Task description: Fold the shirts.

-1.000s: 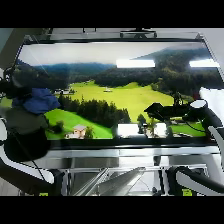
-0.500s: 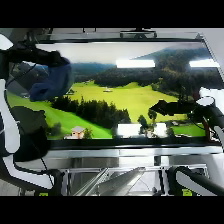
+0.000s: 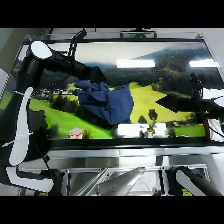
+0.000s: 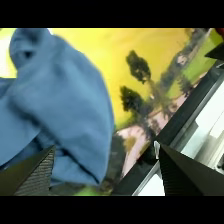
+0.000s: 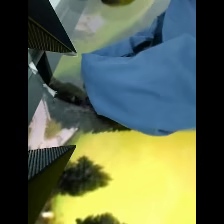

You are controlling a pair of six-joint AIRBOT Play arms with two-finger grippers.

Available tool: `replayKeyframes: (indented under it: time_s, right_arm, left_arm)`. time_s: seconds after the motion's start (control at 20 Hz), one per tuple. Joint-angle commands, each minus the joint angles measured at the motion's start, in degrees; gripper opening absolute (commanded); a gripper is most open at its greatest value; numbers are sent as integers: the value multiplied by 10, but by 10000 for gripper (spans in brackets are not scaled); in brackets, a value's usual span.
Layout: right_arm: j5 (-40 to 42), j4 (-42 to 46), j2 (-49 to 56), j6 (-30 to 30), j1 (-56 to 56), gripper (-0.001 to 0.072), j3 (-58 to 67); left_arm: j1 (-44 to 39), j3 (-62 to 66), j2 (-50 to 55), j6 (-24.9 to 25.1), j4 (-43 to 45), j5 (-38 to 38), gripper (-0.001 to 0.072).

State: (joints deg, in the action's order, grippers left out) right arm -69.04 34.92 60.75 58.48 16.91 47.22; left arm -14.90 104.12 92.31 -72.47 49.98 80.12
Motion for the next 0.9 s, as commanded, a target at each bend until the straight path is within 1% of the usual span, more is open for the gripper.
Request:
replayKeyframes:
  time_s: [0.0,0.1,0.2,0.35,0.5,0.55,0.6,0.65,0.7,0.8,0.85]
  right_arm:
    - [-13,-3,-4,-29,-7,632,1]
    - [5,-2,1,-30,-39,632,1]
    - [61,-3,15,-30,-103,632,1]
    - [210,-3,63,-33,-234,631,1]
    - [351,-34,126,-37,-341,630,4]
    - [380,-48,147,-58,-365,630,12]
    - [392,-62,170,-77,-384,623,26]
    - [390,-68,194,-84,-396,623,45]
    - [388,-74,214,-83,-404,623,63]
    - [388,-91,250,-84,-410,622,99]
    - [391,-92,265,-84,-409,622,117]
  left_arm:
    - [39,-13,-1,-16,67,24,708]
    - [81,-59,-1,-16,74,17,708]
    - [117,-131,-1,-15,74,-28,708]
    - [153,-210,18,-10,69,-132,708]
    - [162,-219,68,-10,68,-191,707]
    - [162,-219,84,-10,68,-206,707]
    - [161,-219,98,-10,68,-222,707]
    - [156,-219,110,-7,61,-234,707]
    - [153,-214,121,8,44,-236,706]
    - [145,-190,139,35,13,-224,683]
    - [139,-177,141,35,10,-217,518]
